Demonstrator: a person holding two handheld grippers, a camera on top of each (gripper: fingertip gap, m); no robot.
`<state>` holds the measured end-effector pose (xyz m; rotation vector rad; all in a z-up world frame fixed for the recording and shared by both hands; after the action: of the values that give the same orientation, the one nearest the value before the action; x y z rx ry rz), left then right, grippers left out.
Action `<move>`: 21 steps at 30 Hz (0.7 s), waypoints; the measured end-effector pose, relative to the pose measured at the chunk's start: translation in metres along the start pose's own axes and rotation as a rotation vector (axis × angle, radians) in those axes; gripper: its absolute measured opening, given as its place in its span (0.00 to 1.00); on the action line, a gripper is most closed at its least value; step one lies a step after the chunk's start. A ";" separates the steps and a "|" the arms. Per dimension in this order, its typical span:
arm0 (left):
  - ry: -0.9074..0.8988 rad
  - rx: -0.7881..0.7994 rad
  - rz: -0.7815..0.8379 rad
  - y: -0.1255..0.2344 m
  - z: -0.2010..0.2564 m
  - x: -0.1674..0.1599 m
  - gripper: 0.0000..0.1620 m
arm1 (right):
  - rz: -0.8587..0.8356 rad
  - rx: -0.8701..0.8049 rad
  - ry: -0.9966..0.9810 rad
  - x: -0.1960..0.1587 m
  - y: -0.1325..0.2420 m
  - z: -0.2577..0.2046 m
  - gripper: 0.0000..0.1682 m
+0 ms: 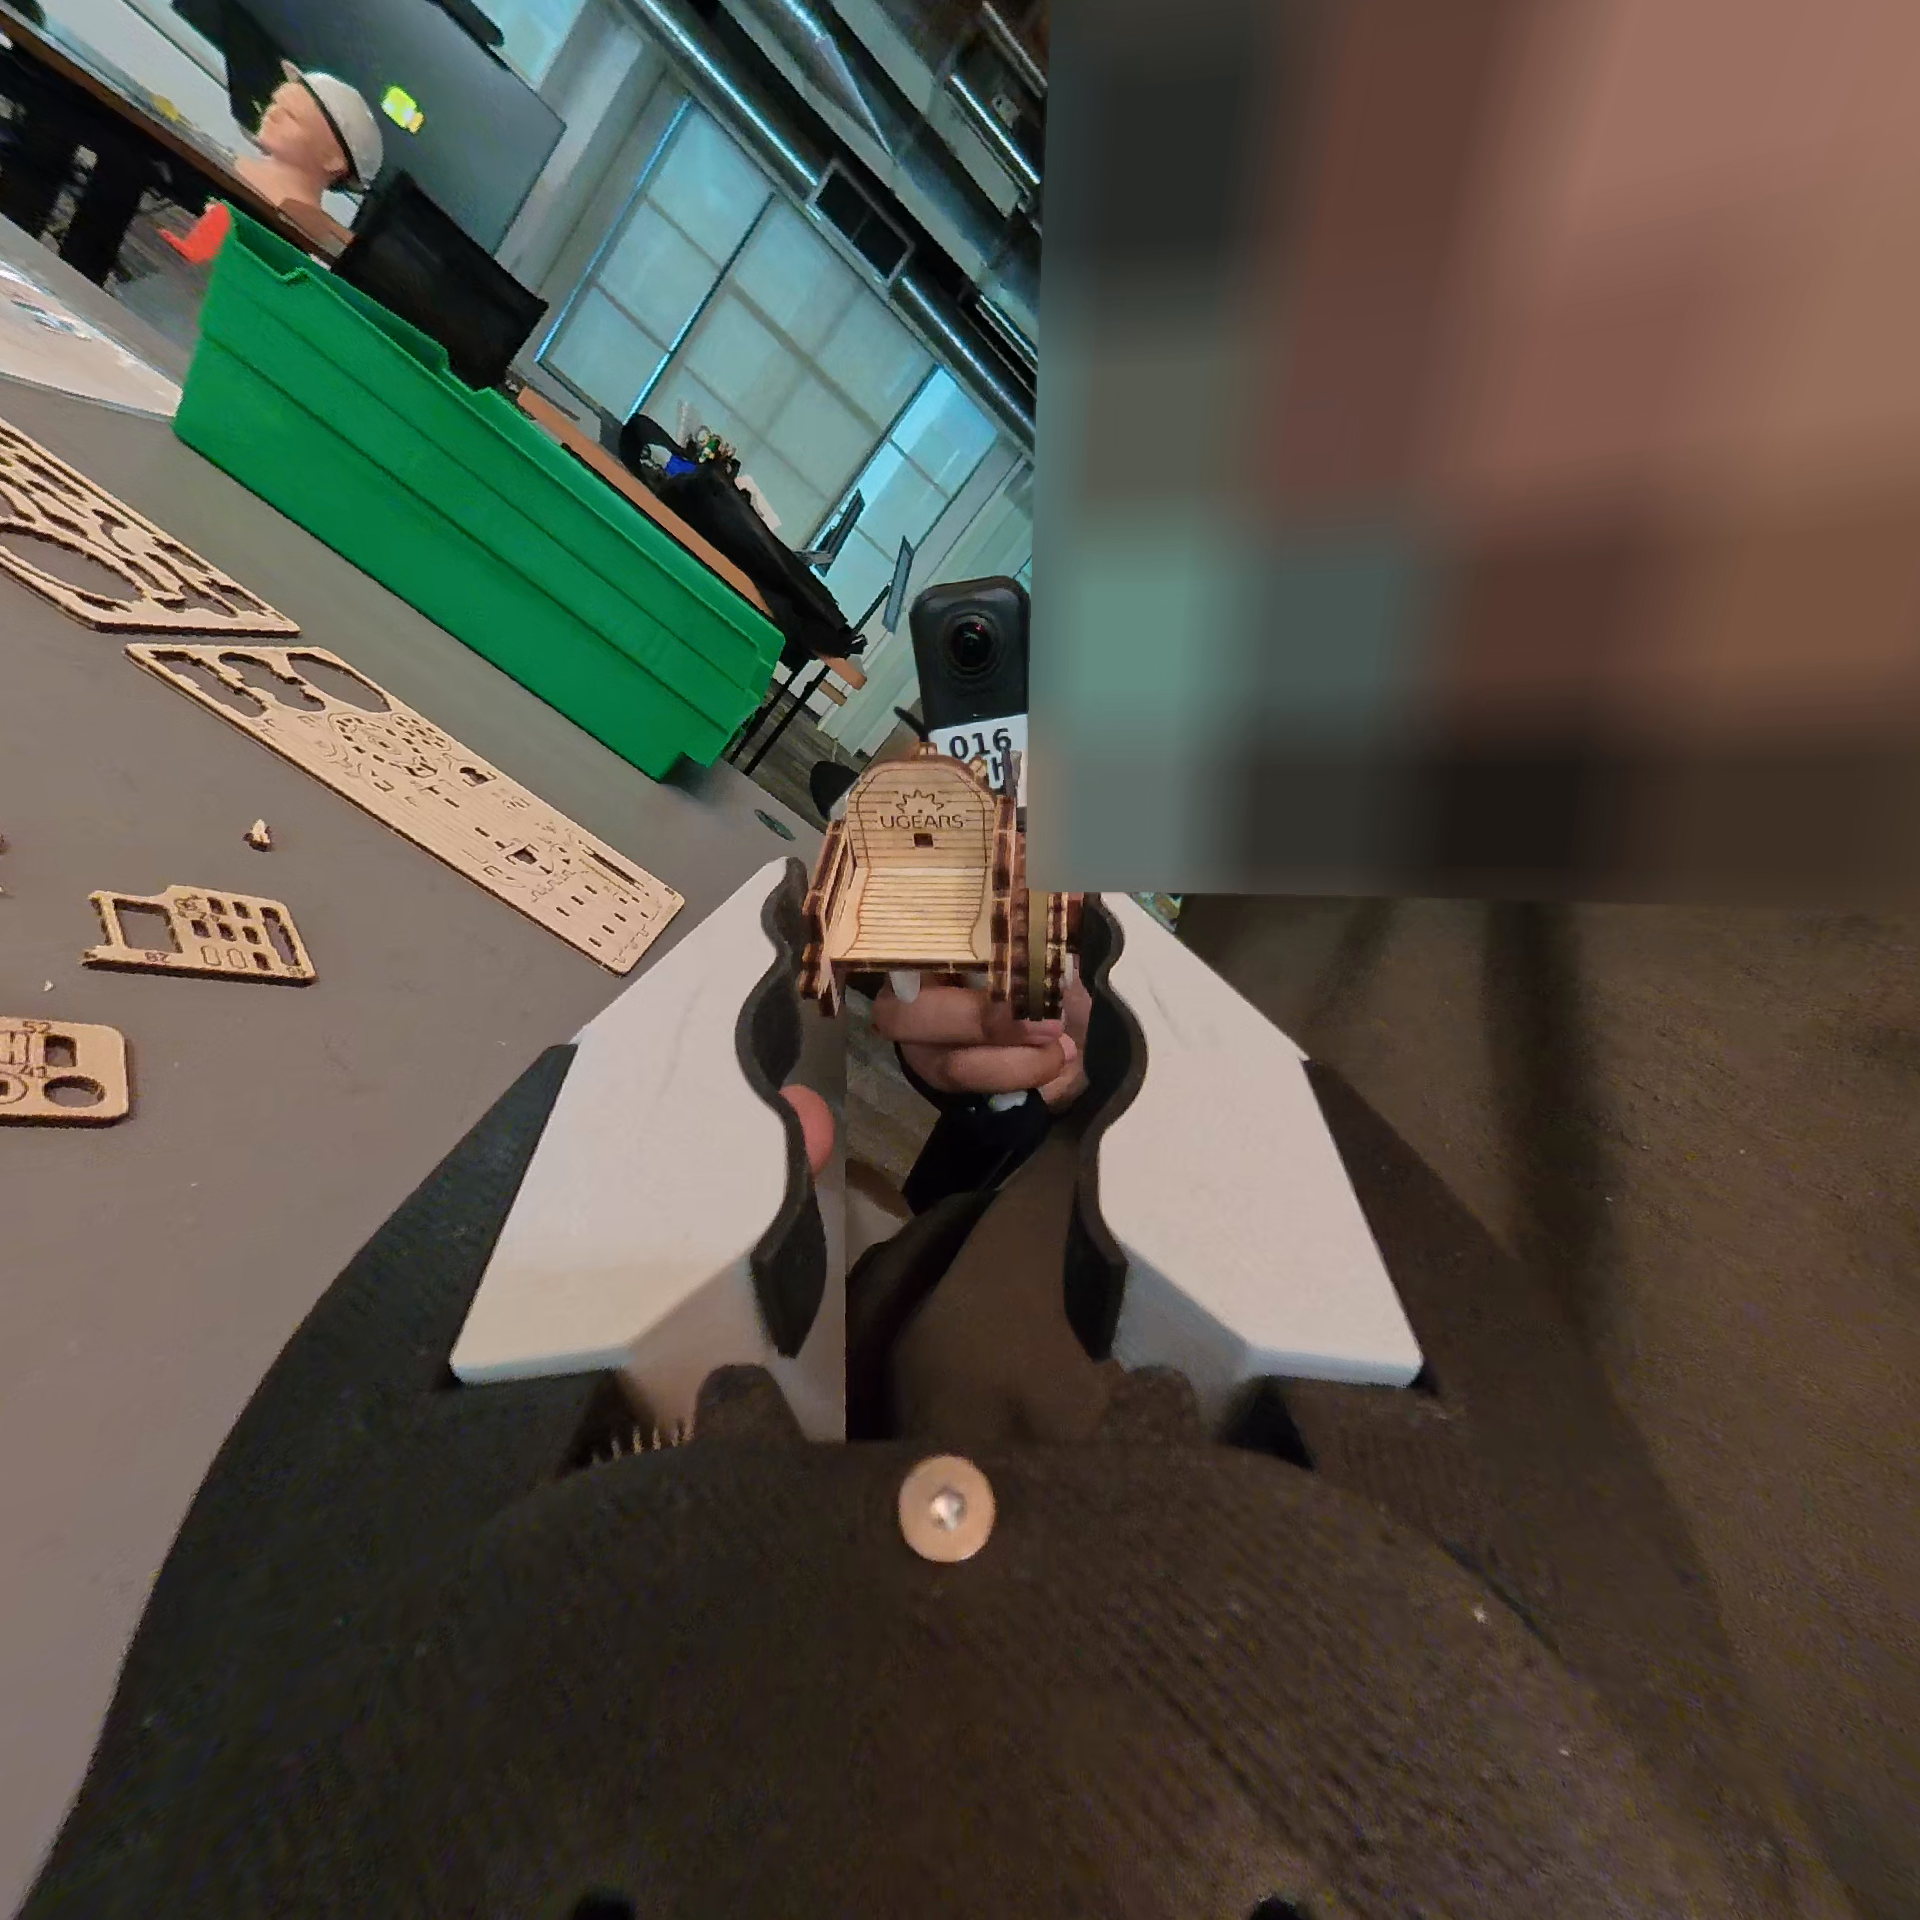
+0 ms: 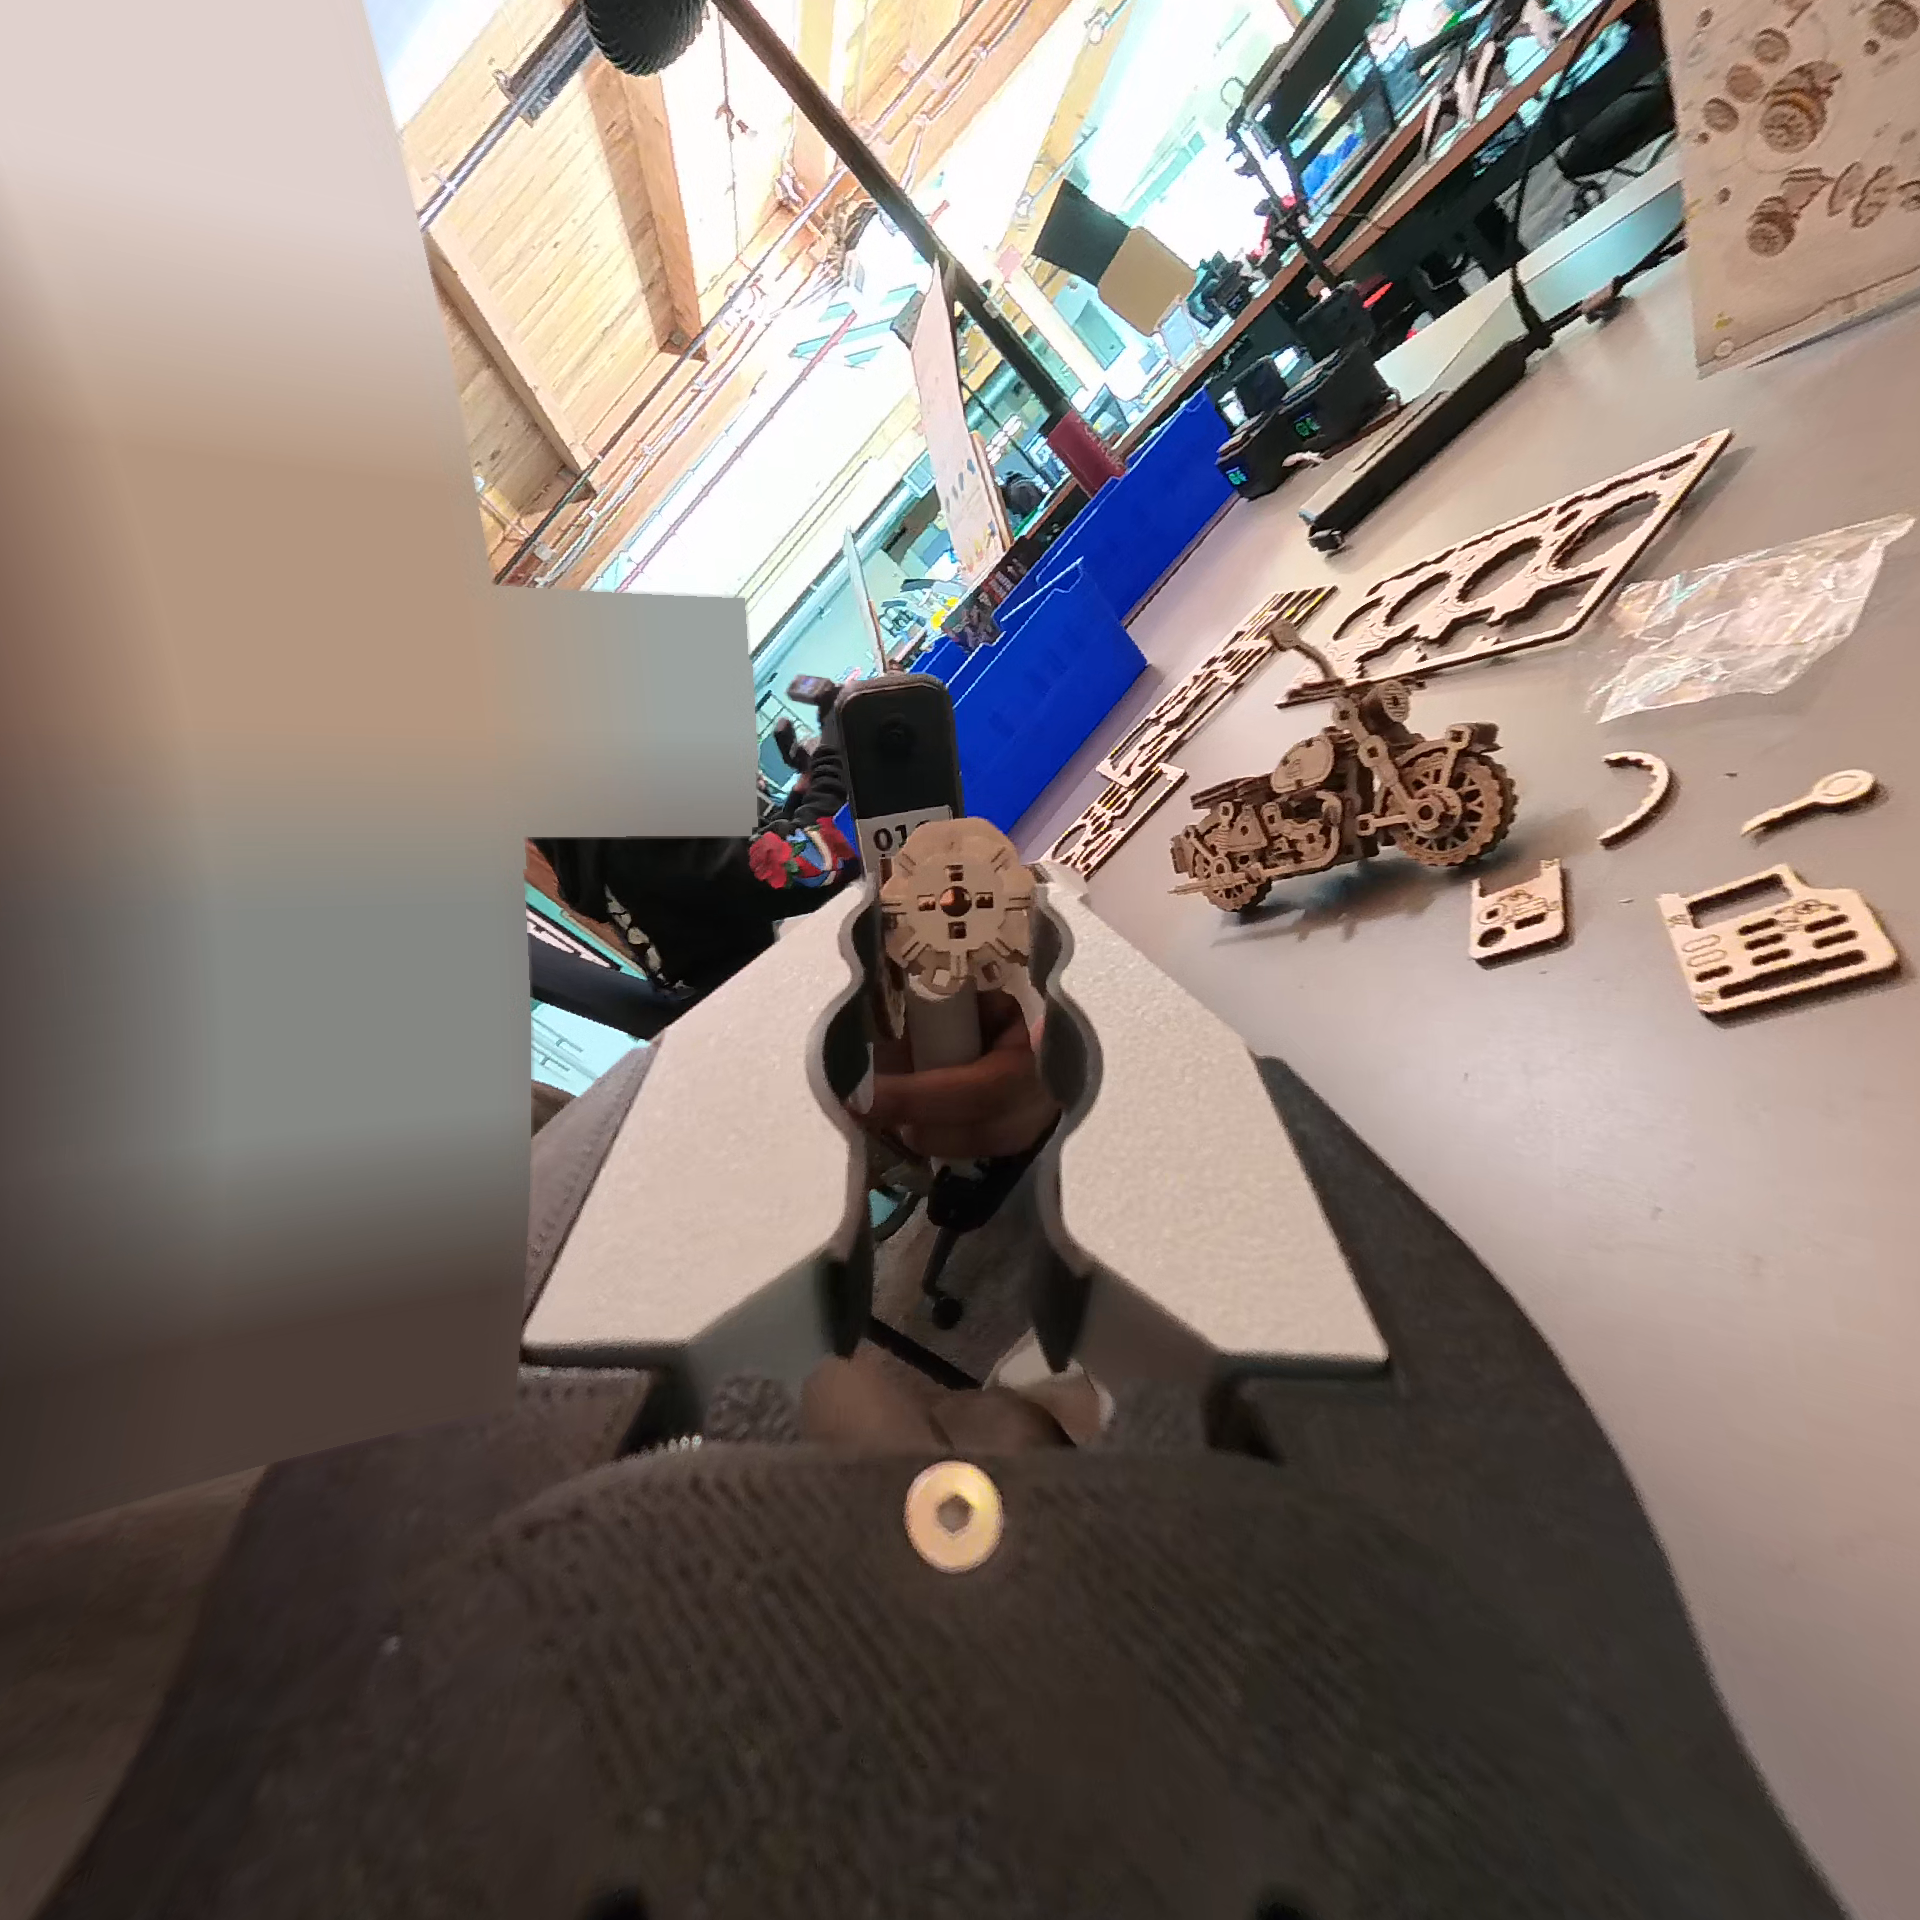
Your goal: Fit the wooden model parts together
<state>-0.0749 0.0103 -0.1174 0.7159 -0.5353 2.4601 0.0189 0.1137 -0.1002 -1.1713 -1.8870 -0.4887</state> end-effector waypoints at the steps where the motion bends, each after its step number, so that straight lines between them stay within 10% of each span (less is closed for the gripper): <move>1: 0.002 -0.003 0.001 0.000 0.000 0.000 0.31 | 0.004 -0.006 -0.002 0.000 0.000 -0.001 0.16; 21: 0.020 0.006 -0.007 -0.001 -0.003 0.000 0.31 | -0.003 0.035 -0.071 -0.004 0.003 0.007 0.16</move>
<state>-0.0755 0.0124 -0.1200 0.6936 -0.5169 2.4605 0.0190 0.1174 -0.1073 -1.1764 -1.9511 -0.4186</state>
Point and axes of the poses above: each gripper's, where its closed fingertips meet, y back along the fingers, x out of its top, z = x × y across the jaws, the point moved 7 cm from there along y, back along the fingers, and after that the axes turned 12 degrees about y, right-handed, at the moved point
